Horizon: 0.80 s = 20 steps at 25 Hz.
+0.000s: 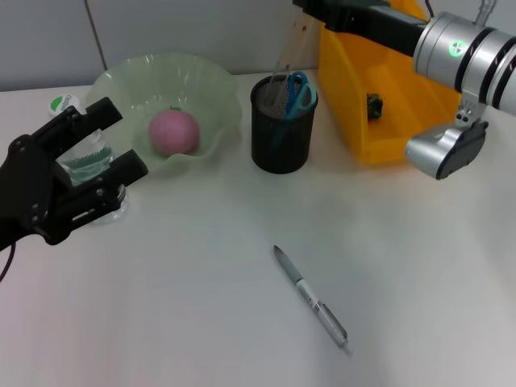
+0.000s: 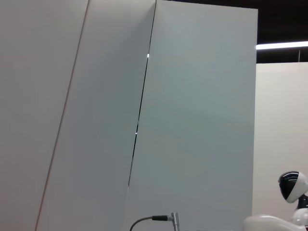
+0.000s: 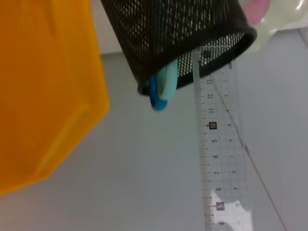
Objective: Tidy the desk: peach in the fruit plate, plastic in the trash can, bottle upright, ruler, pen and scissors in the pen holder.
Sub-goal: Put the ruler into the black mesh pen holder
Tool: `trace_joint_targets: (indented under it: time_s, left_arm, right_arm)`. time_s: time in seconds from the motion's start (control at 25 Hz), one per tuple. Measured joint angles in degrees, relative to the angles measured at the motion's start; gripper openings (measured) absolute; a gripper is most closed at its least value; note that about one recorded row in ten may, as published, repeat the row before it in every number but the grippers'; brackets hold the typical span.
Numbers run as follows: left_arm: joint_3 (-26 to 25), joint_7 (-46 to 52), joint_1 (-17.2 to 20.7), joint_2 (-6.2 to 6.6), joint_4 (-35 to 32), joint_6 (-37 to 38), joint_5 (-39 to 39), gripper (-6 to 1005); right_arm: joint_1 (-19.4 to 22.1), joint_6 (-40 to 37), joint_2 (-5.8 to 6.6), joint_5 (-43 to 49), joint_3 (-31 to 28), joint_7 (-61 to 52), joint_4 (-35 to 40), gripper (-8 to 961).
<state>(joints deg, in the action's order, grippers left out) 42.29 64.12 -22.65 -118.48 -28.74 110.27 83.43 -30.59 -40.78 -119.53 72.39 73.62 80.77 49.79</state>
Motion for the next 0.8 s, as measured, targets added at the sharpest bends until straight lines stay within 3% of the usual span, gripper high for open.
trace_joint_targets:
  time_s: [0.48,0.8]
  left_arm:
    - [0.0,-0.3,0.3,0.09,-0.2,0.3,0.0,806]
    - [-0.1,-1.0,0.7,0.02,-0.2,0.6,0.0,805]
  right_arm:
    - [0.5,1.1,-0.09,-0.8,0.0,0.4,-2.0,379]
    - [0.8,5.6,-0.36,-8.0,3.6,0.0,-1.9,380]
